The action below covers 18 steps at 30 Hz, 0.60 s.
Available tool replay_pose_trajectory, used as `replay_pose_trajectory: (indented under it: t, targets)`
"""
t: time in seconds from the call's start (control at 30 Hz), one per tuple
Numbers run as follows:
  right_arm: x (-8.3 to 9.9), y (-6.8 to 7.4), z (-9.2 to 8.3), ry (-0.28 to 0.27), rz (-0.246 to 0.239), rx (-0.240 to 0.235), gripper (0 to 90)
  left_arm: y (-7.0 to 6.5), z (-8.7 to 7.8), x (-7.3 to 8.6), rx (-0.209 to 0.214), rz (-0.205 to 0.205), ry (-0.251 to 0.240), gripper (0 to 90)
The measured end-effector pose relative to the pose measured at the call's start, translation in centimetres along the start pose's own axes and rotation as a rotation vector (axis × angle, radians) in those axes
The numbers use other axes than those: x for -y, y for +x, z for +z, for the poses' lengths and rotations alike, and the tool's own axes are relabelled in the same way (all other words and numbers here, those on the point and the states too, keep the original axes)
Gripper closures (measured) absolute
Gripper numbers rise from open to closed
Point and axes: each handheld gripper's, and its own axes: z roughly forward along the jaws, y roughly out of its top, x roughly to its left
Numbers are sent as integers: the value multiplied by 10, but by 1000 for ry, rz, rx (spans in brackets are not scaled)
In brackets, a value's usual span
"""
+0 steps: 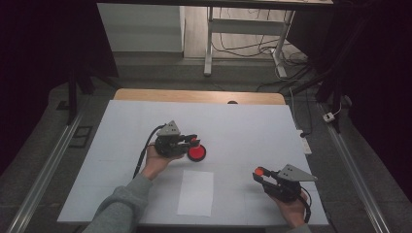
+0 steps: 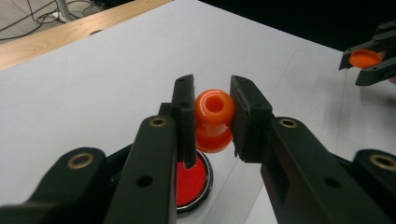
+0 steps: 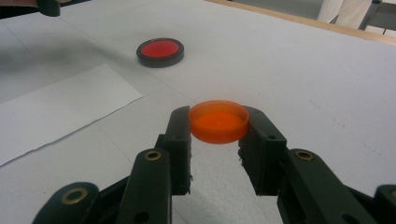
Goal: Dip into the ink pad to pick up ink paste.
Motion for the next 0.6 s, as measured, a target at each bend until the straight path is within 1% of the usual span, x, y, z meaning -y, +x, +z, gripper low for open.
replay_pose_trajectory:
  t: [0.2, 0.33, 0.4, 0.47, 0.6]
  targets:
    - [0, 0, 0, 4, -2, 0, 646, -6, -6, -2, 20, 19, -2, 721]
    - [0, 0, 0, 5, -3, 0, 647, -7, -9, -3, 32, 17, 0, 721]
    - [0, 0, 0, 5, -3, 0, 647, -8, -9, -3, 30, 17, 7, 720]
    - [0, 0, 0, 5, -5, 0, 647, -8, -9, -3, 13, 14, 27, 720]
    - [0, 0, 0, 8, -9, 0, 647, -7, -12, -2, 19, 8, 31, 720]
